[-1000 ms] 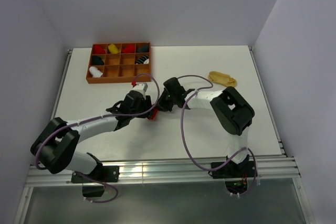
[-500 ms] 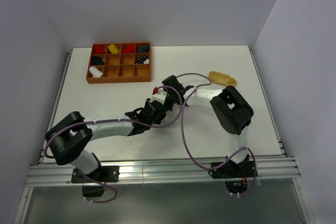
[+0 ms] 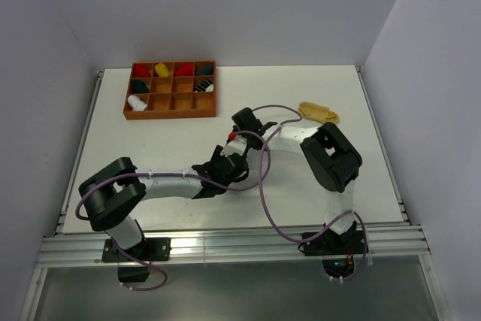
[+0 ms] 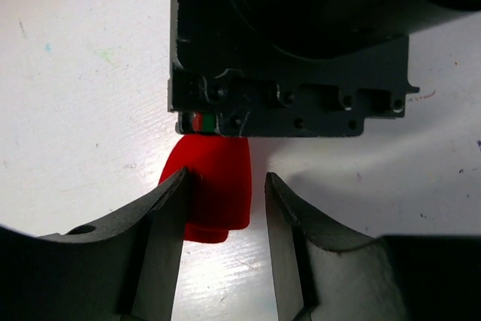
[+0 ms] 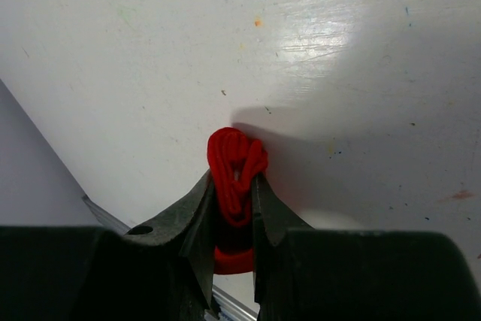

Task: Roll the socks
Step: Roll the sock at the center of the board.

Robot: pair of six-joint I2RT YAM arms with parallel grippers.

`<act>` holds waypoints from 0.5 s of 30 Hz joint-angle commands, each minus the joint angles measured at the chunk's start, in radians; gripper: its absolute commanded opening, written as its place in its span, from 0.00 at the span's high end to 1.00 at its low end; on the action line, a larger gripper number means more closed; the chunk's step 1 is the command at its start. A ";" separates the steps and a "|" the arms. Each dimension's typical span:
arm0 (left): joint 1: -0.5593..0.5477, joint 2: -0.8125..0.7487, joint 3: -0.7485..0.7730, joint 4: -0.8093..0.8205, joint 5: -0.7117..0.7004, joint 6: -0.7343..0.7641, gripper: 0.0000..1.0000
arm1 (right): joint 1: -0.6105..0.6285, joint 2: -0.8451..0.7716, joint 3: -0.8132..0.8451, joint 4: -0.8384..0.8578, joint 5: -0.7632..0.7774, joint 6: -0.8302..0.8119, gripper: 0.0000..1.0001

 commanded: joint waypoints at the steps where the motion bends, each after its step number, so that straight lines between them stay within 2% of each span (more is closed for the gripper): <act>1: -0.017 -0.035 0.033 -0.072 -0.062 0.001 0.51 | 0.003 0.023 0.026 -0.046 0.002 -0.019 1.00; 8: -0.016 -0.044 0.037 -0.075 -0.071 0.001 0.45 | 0.003 0.022 0.028 -0.044 -0.004 -0.019 1.00; 15: 0.007 0.002 0.037 -0.078 -0.039 -0.025 0.44 | 0.003 0.025 0.023 -0.047 -0.009 -0.024 1.00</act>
